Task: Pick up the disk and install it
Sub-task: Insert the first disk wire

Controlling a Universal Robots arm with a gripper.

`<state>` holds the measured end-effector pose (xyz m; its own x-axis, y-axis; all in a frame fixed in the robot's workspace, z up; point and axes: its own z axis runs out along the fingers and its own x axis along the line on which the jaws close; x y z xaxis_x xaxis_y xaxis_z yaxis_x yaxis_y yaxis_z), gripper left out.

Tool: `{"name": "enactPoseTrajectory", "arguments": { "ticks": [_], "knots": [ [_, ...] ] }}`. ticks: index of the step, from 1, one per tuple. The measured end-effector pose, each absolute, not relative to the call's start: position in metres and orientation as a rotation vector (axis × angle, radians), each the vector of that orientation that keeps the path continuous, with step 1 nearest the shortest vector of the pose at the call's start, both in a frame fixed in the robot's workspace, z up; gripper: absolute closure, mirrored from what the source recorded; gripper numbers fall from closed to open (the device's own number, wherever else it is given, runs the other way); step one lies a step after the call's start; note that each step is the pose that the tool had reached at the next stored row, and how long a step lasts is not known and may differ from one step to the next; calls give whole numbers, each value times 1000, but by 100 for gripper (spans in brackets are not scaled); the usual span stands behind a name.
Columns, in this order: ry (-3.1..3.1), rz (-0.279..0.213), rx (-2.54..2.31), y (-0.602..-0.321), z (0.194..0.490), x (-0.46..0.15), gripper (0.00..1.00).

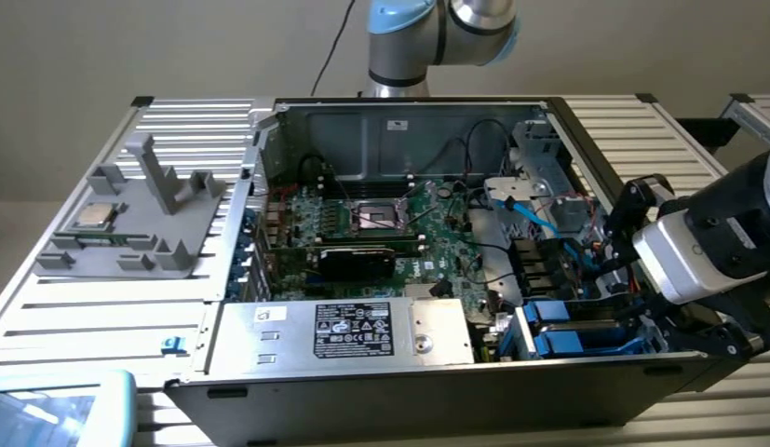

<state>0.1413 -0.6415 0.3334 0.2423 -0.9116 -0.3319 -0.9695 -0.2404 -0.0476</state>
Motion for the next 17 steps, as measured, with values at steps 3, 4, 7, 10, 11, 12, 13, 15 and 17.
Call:
{"name": "enactPoseTrajectory", "arguments": {
  "ticks": [3,4,7,10,11,12,13,15,17],
  "knots": [
    [1762,367,-2267,-645,333,141,53],
    [1761,373,-2265,-645,333,141,53],
    [1757,383,-2259,-647,333,142,53],
    [1754,392,-2255,-648,333,142,53],
    [1754,393,-2255,-648,333,142,53],
    [1754,395,-2254,-648,333,142,53],
    [1754,396,-2254,-648,333,142,55],
    [1755,397,-2254,-648,333,142,55],
    [1755,397,-2255,-648,333,142,63]
  ]
}}
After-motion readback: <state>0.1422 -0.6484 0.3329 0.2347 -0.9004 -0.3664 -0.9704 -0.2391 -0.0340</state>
